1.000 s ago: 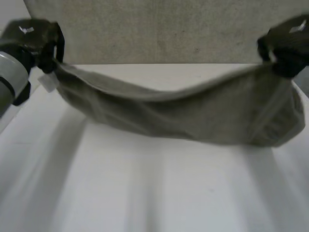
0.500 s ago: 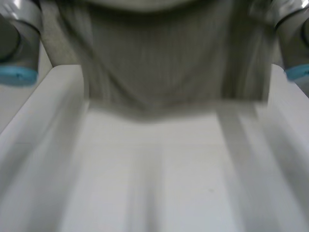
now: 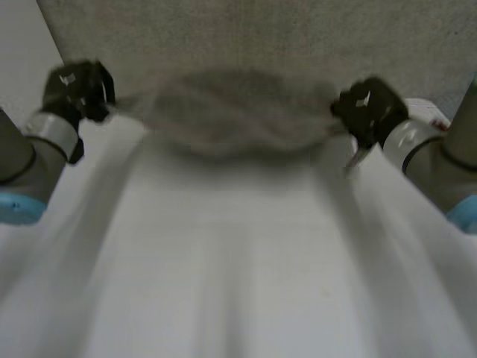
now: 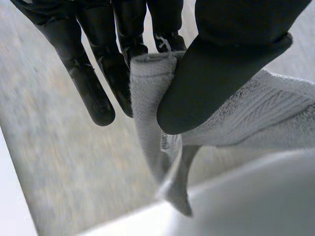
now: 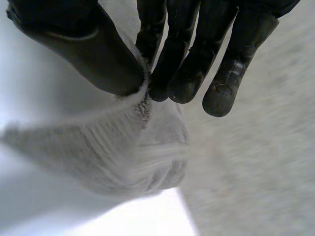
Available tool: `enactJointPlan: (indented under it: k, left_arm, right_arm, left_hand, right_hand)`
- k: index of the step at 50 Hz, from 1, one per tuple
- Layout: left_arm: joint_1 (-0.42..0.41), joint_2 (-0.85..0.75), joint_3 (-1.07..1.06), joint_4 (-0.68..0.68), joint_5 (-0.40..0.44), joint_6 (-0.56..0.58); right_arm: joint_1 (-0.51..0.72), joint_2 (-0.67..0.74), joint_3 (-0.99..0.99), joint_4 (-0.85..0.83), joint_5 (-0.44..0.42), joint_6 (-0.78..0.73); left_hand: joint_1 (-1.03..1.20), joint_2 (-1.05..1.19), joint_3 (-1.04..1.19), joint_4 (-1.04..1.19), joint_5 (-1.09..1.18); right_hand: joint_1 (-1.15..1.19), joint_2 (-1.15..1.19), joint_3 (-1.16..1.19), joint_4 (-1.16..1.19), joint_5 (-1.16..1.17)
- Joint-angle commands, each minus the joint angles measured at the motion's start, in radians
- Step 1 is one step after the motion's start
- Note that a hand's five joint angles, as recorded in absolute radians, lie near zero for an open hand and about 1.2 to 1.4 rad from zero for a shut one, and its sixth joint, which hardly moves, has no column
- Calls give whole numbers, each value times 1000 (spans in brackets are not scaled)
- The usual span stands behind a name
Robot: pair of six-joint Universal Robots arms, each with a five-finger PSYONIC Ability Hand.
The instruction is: Fold the towel.
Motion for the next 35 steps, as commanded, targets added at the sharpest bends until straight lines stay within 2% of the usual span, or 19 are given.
enactJointPlan:
  k: [1, 5, 12, 13, 14, 16, 19, 35]
  left_arm:
    - [-3, -3, -120, 4, 18, 176]
    - [-6, -2, -177, 5, 18, 215]
    - [-8, 4, -206, 8, 17, 216]
    - [-6, 4, -206, 11, 12, 215]
    - [-6, 4, -206, 11, 12, 215]
    - [-5, 6, -209, 20, 8, 215]
    - [-2, 9, -209, 24, 5, 213]
    - [9, 17, -212, 25, 1, 204]
  right_arm:
    - [5, 108, 70, -17, 14, 4]
    - [4, 182, 93, -22, 26, 13]
    - [-9, 180, 130, -80, 86, 15]
    - [-9, 165, 142, -97, 104, 17]
    - [-9, 165, 142, -97, 104, 17]
    - [-10, 127, 174, -123, 136, 17]
    - [-12, 110, 205, -144, 155, 20]
    - [-93, 107, 278, -144, 176, 24]
  left_hand:
    - [188, 179, 181, 179, 356]
    - [188, 179, 181, 179, 356]
    - [188, 179, 181, 179, 356]
    - [188, 179, 181, 179, 356]
    - [188, 179, 181, 179, 356]
    - [188, 179, 181, 179, 356]
    - [188, 179, 181, 179, 356]
    - [188, 179, 181, 179, 356]
  right_hand:
    - [72, 59, 52, 61, 45]
    - [72, 59, 52, 61, 45]
    - [72, 59, 52, 61, 45]
    - [-110, -123, -130, -121, -137]
    - [-112, -124, -132, -123, -139]
    - [-381, -393, -401, -392, -408]
    - [-514, -526, -534, -525, -540]
    - [-517, -530, -537, -529, -544]
